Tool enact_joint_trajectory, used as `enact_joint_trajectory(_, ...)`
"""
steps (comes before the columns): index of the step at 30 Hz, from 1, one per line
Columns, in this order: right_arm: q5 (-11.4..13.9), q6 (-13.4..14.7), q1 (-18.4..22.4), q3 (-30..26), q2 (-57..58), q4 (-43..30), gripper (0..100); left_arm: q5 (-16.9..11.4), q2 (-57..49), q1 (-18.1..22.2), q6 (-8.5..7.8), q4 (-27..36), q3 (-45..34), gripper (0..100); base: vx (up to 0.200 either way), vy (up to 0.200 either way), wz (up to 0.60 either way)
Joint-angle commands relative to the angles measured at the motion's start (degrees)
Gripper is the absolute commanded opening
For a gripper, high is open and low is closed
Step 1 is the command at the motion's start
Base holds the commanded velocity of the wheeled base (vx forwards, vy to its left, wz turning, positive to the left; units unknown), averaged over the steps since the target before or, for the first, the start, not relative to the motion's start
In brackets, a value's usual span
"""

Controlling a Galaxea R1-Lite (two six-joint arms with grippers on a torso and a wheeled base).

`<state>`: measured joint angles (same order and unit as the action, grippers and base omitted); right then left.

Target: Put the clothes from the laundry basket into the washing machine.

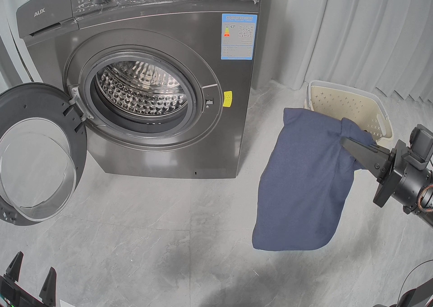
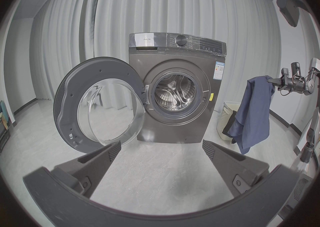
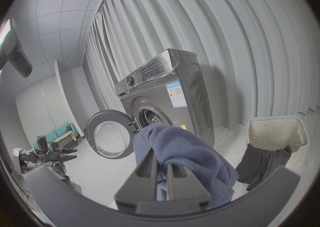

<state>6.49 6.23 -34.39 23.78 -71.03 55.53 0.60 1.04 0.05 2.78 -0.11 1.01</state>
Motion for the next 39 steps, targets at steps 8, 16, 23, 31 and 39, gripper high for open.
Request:
enact_joint_trajectory(8, 0.02, 0.01, 0.11, 0.03, 0.02, -0.16, 0, 0.02, -0.86, 0.04, 0.03, 0.02, -1.01, 100, 0.0, 0.2, 0.0)
enact_joint_trajectory(16, 0.02, 0.1, 0.11, -0.23, 0.02, 0.02, 0, 0.02, -0.86, -0.05, 0.03, 0.02, -1.01, 100, 0.0, 0.2, 0.0)
enact_joint_trajectory(23, 0.02, 0.1, 0.11, -0.32, 0.02, 0.02, 0, 0.02, -0.86, 0.04, 0.03, -0.07, -1.01, 100, 0.0, 0.143, 0.0)
enact_joint_trajectory(31, 0.02, 0.1, 0.11, -0.32, -0.07, -0.16, 0, 0.02, -0.86, 0.04, 0.03, -0.07, -1.01, 100, 0.0, 0.0, 0.0)
enact_joint_trajectory(39, 0.02, 0.1, 0.11, -0.32, -0.07, -0.16, 0, 0.02, -0.86, 0.04, 0.03, 0.02, -1.01, 100, 0.0, 0.075, 0.0)
